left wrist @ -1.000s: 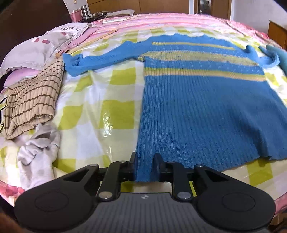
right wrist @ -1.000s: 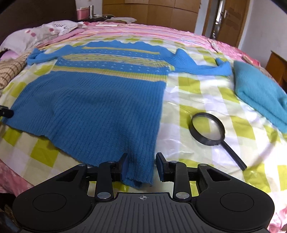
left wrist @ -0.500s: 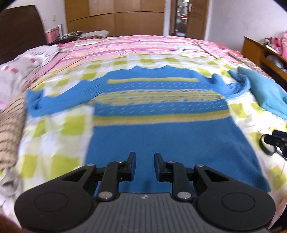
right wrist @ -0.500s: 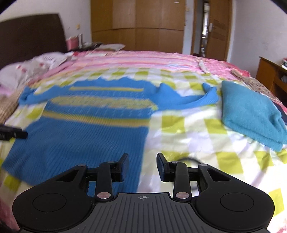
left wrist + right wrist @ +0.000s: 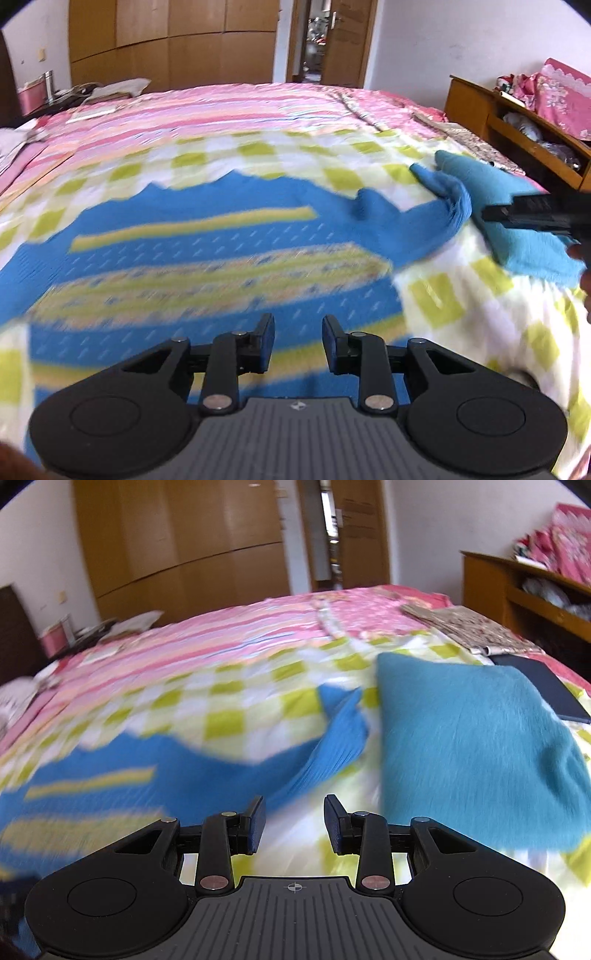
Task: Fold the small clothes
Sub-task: 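Grasp the sleeve cuff near the light-blue cloth with the right gripper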
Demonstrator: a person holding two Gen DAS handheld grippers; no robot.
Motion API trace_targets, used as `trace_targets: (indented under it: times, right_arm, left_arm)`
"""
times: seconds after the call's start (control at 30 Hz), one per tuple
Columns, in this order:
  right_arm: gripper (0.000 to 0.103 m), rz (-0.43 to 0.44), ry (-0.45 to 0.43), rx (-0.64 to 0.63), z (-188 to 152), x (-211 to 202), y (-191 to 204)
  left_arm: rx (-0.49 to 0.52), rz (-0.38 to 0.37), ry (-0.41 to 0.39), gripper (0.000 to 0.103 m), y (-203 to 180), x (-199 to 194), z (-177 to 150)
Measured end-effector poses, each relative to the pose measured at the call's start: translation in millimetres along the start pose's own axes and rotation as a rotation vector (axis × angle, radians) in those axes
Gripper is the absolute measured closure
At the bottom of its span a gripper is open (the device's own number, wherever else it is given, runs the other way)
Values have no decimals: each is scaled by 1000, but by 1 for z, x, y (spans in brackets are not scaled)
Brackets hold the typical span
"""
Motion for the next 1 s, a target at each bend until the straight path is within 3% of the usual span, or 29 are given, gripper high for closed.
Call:
trace_targets:
  times: [0.27,0.57,0.63,0.67,0.83,1.0]
  right_arm:
    - [68,-42,16,110,36,60,-38]
    - [70,-68,108,117,46,119,-43]
    - [79,-67,125,109,47,123,-39]
    - [90,-67,125,110,48,121,-37]
    - [94,12,37,117,65,87,-1]
    - [95,161,-76,37,87,45,81]
  left_arm:
    - [-31,-31,-6,66,-22,47,23]
    - [-46,-22,1,63,-17,66,22]
    - [-53,-13,-2,63,-11,63,20]
    - [-57,-9,-7,63,-7,60,20]
    - [-104,-17,-40,62,14,39,24]
    - [-115,21,-58,60,49,14,17]
Point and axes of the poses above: each gripper's, at about its wrist camera, not at the fingertips, and x roughly the way its jaws point, y to its left, z to its top, the point moved 8 cm from there along x, roughly the way its jaws point, and after that the axes turned 14 degrees about -x, right-handed, at the moved point
